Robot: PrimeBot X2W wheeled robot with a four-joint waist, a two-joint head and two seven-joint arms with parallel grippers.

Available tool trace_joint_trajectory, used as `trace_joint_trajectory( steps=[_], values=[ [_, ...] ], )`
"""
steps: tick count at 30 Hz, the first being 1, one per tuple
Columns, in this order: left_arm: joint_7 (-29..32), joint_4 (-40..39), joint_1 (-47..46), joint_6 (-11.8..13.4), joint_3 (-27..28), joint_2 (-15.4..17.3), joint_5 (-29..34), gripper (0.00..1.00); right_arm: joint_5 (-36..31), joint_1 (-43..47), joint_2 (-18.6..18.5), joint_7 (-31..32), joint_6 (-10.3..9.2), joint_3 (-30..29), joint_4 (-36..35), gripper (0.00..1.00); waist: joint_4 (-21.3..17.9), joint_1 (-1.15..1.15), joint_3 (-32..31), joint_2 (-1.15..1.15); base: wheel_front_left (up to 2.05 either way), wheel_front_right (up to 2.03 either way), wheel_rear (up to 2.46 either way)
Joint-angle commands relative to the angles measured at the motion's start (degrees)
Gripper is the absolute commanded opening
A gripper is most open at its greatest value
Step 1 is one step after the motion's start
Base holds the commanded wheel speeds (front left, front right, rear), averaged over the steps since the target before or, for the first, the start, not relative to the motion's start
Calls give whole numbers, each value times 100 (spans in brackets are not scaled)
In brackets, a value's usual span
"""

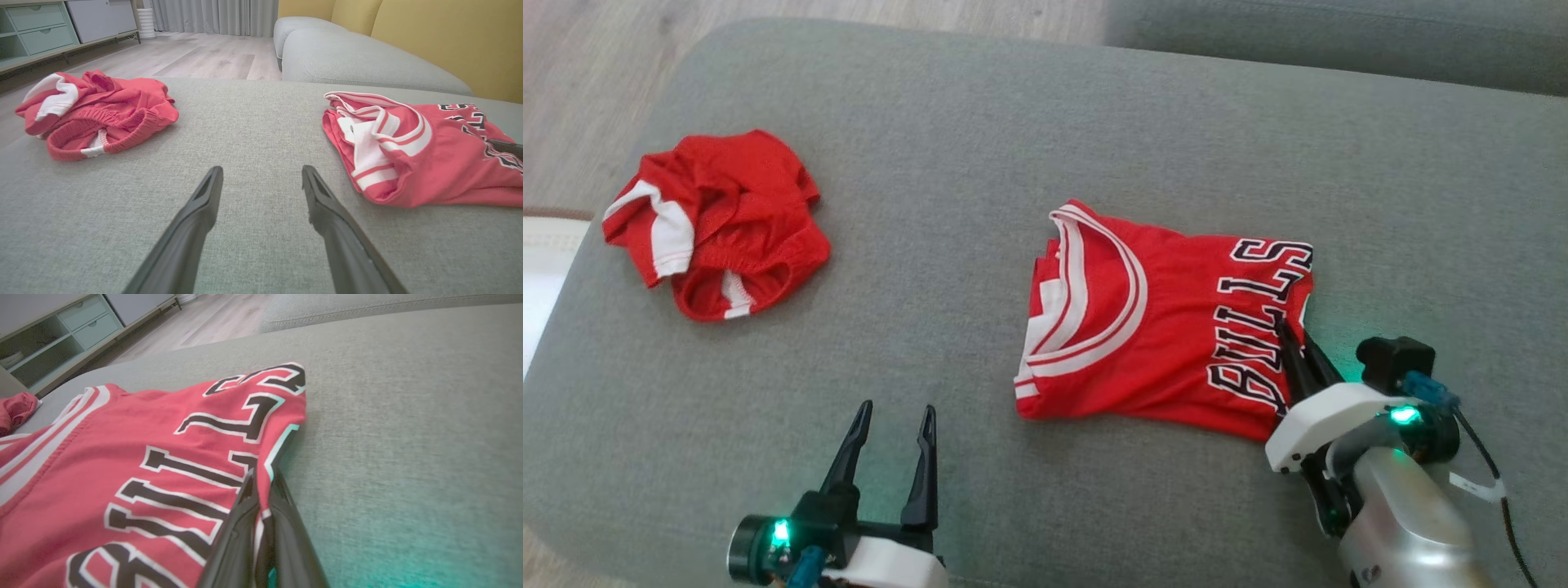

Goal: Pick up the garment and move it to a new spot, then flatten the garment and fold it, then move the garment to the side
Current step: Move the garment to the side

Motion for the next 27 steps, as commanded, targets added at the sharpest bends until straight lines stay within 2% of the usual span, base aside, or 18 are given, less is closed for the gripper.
trace_joint_trajectory(
  steps=[1,8,21,27],
  values=[
    [-55,-175,-146,36,157,-4,-43,100,36,15,-10,-89,-5,-1,-3,0,-66,0,-54,0,0,0,0],
    [-55,-191,-127,-10,134,-4,-58,100,-20,47,-11,-164,-5,-178,-307,0,-631,0,-354,0,0,0,0],
    [-55,-256,-274,14,-55,-4,-239,100,148,326,-11,-168,-5,258,-1109,0,-2756,0,-566,0,0,0,0],
    [-55,-253,-372,23,-104,-4,-262,100,310,407,-11,-114,-5,477,-1354,0,-3559,0,-474,0,0,0,0]
  ],
)
